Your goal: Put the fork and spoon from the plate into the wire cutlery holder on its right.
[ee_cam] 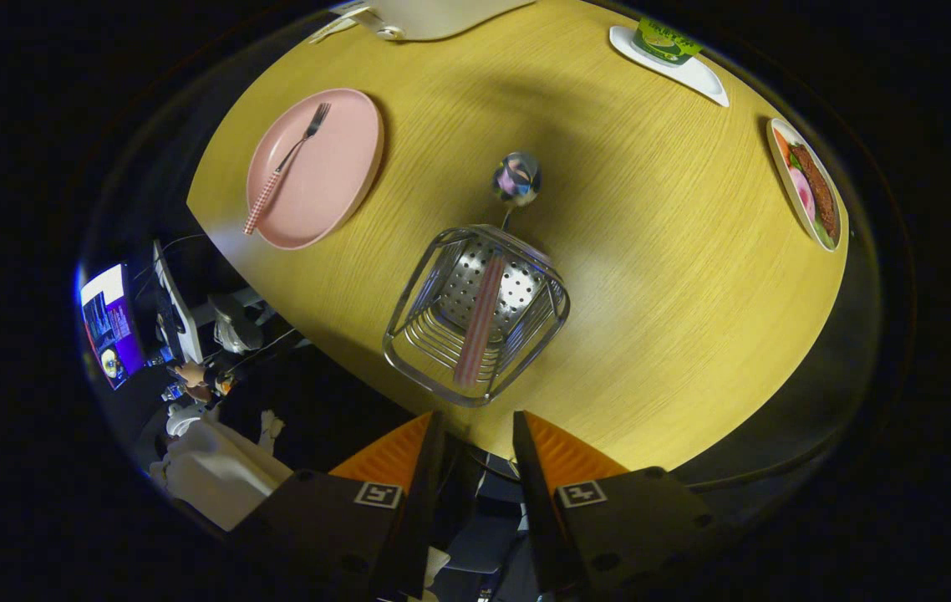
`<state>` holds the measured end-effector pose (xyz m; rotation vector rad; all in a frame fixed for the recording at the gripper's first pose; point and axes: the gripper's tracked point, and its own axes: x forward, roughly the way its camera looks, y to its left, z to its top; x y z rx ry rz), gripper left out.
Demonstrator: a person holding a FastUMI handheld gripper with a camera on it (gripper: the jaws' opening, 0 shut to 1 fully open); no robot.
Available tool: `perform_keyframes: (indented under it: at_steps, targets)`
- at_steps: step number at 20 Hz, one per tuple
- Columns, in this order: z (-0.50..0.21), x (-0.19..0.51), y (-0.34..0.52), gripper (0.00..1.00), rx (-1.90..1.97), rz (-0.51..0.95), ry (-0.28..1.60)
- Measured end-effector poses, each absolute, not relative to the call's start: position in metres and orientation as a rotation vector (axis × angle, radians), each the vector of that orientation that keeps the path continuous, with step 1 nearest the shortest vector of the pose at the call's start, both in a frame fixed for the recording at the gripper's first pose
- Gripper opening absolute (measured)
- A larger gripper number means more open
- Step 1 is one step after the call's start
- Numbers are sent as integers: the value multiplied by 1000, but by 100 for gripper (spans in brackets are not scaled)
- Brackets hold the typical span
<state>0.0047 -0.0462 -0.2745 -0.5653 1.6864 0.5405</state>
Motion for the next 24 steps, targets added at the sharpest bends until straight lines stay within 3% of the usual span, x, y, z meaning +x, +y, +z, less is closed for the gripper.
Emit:
perform_keyframes:
  at_steps: [4, 6, 7, 8, 17, 24]
  targets:
    - [-260, 1, -36, 77, -487, 560, 1560]
    - [-247, 1, -25, 83, -404, 563, 1469]
    - [-240, 1, -17, 95, -355, 575, 1418]
    - [-230, 4, -10, 100, -317, 578, 1367]
    - [-176, 10, 26, 99, -156, 529, 1044]
    - [-176, 4, 95, 100, -106, 556, 906]
